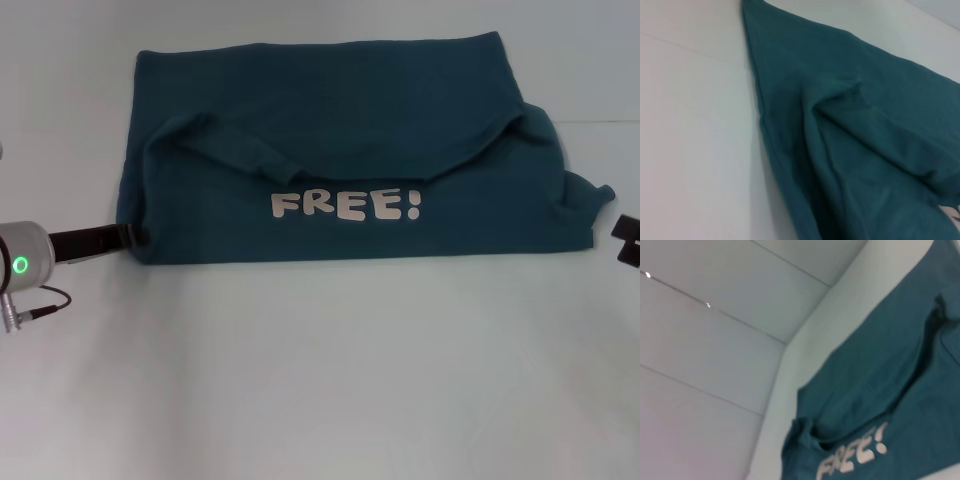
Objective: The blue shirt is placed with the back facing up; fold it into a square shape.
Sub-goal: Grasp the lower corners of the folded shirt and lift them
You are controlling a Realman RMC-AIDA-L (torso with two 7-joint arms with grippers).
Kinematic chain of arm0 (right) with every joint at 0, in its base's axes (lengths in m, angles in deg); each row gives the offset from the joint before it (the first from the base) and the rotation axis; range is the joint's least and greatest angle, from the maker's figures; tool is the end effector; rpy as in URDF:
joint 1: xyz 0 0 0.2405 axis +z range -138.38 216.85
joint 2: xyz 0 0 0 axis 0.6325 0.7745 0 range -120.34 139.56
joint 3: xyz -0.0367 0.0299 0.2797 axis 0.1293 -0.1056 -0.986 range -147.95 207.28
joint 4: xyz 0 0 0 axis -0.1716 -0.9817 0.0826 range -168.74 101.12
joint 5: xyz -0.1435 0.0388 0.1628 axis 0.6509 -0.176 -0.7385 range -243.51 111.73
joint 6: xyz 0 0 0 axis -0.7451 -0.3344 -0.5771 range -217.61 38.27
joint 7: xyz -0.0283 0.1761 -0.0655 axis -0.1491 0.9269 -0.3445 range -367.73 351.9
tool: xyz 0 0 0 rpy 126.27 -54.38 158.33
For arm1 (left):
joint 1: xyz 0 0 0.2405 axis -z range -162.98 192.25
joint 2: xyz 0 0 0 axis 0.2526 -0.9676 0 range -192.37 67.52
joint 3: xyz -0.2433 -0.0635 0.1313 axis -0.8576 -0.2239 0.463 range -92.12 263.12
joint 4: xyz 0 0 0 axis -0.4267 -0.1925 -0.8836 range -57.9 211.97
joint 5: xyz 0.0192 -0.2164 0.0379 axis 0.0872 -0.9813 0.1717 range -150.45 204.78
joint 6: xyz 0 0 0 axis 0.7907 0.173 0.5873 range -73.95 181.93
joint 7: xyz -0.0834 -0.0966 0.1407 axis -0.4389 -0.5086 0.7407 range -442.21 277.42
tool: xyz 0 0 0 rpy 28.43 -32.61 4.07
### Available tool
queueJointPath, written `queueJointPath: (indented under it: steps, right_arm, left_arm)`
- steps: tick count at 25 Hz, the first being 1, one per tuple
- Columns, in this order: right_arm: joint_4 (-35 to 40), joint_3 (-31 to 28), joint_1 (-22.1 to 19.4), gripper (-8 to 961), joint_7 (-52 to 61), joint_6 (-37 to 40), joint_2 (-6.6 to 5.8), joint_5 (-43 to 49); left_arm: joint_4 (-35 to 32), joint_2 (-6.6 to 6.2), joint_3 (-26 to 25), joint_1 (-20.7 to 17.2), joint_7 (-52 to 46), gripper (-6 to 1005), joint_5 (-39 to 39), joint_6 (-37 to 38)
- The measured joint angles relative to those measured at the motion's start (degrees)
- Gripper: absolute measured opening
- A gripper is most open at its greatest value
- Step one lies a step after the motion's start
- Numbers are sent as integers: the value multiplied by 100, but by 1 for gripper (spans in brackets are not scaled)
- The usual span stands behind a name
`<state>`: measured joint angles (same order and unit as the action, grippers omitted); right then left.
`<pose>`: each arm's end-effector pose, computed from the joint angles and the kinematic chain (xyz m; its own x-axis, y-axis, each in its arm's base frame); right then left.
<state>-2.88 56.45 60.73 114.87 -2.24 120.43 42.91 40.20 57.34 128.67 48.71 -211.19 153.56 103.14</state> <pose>0.3678 0.3487 0.0374 -0.0521 -0.7270 -0.6847 -0.9507 -0.1738 0.2568 -0.3478 0.4515 -0.0438 0.2758 0.7404 0.6130 0.9499 -0.1125 -0.2915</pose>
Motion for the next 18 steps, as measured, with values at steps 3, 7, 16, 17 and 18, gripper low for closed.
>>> queueJointPath:
  steps: [3,7,16,17,18]
  right_arm:
    - [78,7,148,661,108,55,-214,467]
    - [297,8,345,660,355,31,-554,834]
    - [1191,12,1069,658,912,-731,-659,2381]
    - [1184,19,1180,658,969,-827,-636,2560]
    - [1174,41,1281,658,1036,-915,-609,2747]
  left_arm:
    - [-91,-65,-268,43,-2,21,-23,432]
    - [-166,-174,-713,144,-113,8,-54,1066]
    - [-283,-348,-1060,341,-763,-1,-59,1880]
    - [-287,-352,-1061,355,-798,-1,-61,1888]
    - [-287,-352,-1062,363,-829,-1,-61,1889]
